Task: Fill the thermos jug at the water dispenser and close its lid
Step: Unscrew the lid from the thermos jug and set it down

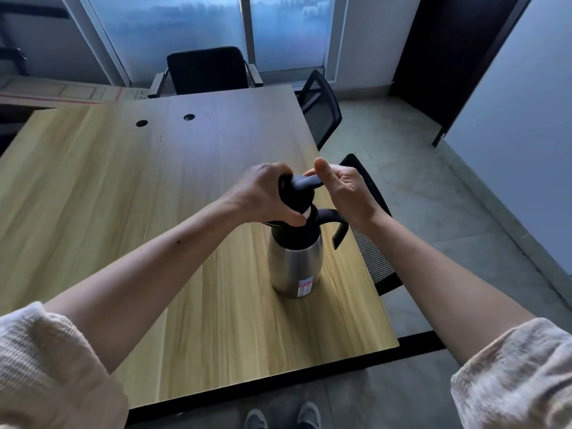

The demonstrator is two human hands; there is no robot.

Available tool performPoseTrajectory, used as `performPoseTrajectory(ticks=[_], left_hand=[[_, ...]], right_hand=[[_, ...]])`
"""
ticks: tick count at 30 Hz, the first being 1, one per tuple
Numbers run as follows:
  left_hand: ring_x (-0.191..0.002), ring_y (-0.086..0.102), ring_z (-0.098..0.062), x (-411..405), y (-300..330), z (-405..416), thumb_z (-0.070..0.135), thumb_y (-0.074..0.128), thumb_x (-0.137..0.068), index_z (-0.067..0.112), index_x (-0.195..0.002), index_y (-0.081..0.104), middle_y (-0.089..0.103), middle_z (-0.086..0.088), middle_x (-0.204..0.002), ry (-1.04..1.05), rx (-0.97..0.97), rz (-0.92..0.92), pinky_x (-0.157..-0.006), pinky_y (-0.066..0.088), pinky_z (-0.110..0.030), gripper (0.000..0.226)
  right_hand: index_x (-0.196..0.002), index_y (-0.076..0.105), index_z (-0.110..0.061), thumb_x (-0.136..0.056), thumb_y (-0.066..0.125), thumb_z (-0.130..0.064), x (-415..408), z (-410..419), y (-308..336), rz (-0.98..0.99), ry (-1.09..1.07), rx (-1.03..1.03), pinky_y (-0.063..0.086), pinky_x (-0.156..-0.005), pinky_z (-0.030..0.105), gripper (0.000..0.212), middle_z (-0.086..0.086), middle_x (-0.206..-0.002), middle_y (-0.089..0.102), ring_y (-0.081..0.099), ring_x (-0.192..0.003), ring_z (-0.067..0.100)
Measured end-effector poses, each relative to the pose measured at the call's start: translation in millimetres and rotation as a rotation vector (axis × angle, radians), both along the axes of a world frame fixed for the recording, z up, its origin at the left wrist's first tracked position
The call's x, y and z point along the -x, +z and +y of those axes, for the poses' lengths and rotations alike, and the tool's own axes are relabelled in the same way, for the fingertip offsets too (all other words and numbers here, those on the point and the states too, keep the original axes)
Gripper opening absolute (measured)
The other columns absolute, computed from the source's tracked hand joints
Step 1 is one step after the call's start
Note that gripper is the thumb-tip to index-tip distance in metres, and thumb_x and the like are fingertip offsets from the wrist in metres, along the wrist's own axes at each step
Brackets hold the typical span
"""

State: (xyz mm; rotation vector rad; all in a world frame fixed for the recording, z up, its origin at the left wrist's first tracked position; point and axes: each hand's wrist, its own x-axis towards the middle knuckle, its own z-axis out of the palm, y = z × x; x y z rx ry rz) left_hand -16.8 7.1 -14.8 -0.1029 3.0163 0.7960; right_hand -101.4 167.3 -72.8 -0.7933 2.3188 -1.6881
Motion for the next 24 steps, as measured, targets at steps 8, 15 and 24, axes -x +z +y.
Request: performPoseTrajectory(ticks=[8,15,24], left_hand=[[-0.105,0.064,-0.018,-33,0,-58,0.047,0.083,-0.040,0.028,-0.117,0.057,0.067,0.002,-0.111,0.165,-0.293,0.144,-0.090,0.055,-0.042,0.084],[-0.100,0.066,-0.014,-88,-82,-91,0.036,0.087,-0.039,0.023,-0.112,0.056,0.068,0.003,-0.106,0.374,-0.354,0.336,-0.086,0.054,-0.038,0.081],[-0.095,0.069,-0.014,-126,-212,-96,0.019,0.088,-0.060,0.013,-0.109,0.063,0.072,-0.001,-0.104,0.594,-0.414,0.316,-0.088,0.053,-0.026,0.056]], right_hand=[[-0.097,0.078,-0.016,-0.088,0.060,-0.050,-22,-60,29,0.031,0.142,0.081,0.053,-0.091,0.051,0.040,0.006,-0.099,0.078,0.072,-0.098,0.025],[-0.105,0.074,-0.020,-0.086,0.061,-0.038,-77,-119,-4,0.283,0.168,-0.199,0.055,-0.078,0.042,0.030,0.001,-0.100,0.077,0.070,-0.095,0.021],[-0.102,0.073,-0.009,-0.093,0.049,-0.030,-126,-130,-138,0.518,0.141,-0.255,0.059,-0.058,0.044,0.033,0.010,-0.092,0.077,0.074,-0.075,0.032]])
